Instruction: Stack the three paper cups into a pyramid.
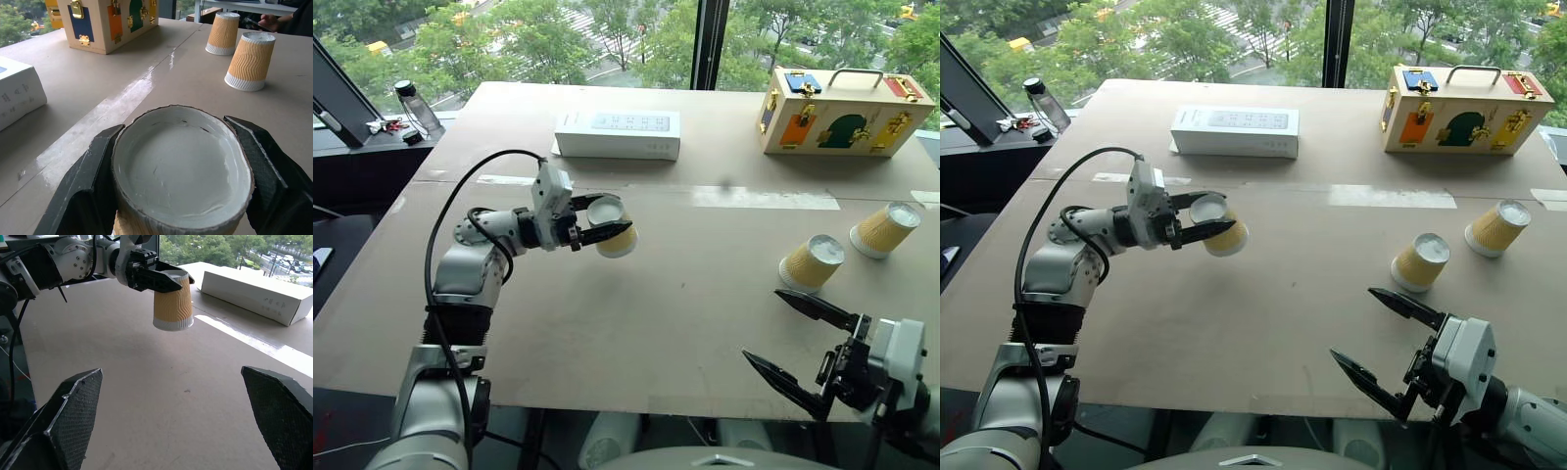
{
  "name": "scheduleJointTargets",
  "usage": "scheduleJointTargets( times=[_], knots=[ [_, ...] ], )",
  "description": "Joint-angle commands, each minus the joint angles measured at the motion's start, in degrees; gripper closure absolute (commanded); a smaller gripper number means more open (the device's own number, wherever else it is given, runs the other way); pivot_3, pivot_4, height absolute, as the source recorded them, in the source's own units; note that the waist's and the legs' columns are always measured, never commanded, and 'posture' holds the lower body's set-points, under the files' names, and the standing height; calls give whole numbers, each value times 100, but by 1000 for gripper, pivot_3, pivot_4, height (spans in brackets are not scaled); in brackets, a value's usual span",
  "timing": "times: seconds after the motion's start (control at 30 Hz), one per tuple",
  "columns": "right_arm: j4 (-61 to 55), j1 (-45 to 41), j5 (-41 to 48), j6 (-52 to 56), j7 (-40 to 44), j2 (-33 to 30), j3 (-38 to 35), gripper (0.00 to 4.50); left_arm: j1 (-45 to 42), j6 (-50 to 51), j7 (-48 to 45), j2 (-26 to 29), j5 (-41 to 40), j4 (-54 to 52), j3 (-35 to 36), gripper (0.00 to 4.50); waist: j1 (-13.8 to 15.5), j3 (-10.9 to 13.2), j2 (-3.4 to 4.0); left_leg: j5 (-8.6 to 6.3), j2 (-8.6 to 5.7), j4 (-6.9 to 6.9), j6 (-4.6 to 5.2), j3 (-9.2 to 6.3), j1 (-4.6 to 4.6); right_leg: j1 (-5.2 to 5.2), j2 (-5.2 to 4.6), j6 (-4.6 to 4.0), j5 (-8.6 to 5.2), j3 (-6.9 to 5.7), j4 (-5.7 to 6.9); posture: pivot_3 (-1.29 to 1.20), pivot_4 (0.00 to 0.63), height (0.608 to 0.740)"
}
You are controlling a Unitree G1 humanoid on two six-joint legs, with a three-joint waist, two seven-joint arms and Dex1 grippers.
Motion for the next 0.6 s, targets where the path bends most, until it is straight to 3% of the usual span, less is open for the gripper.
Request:
scheduleJointTargets(
  times=[0.03, 0.2, 0.6],
  knots=[
    [-39, 269, -148, -345, -202, 300, -290, 0, -416, 81, 48, -251, 176, 57, -292, 1902, 13, 0, 0, 0, 1, 0, 0, 1, 0, -1, 1, 0, 0, 1, 0, 0, 150, 740],
    [16, 818, -330, -668, -155, 588, -458, 0, -740, -50, 122, -635, 443, 422, -562, 1902, 7, 1, 1, 0, 1, 0, 0, -2, 0, 0, 6, 3, -2, 1, 2, 0, 150, 740],
    [-110, 1187, -513, -869, -284, 817, -403, 0, -756, -307, 120, -1114, 771, 829, -834, 1902, 17, 1, 2, 0, 1, 2, 0, 3, -1, -1, 5, 6, -4, 10, 3, 0, 150, 740]
  ],
)
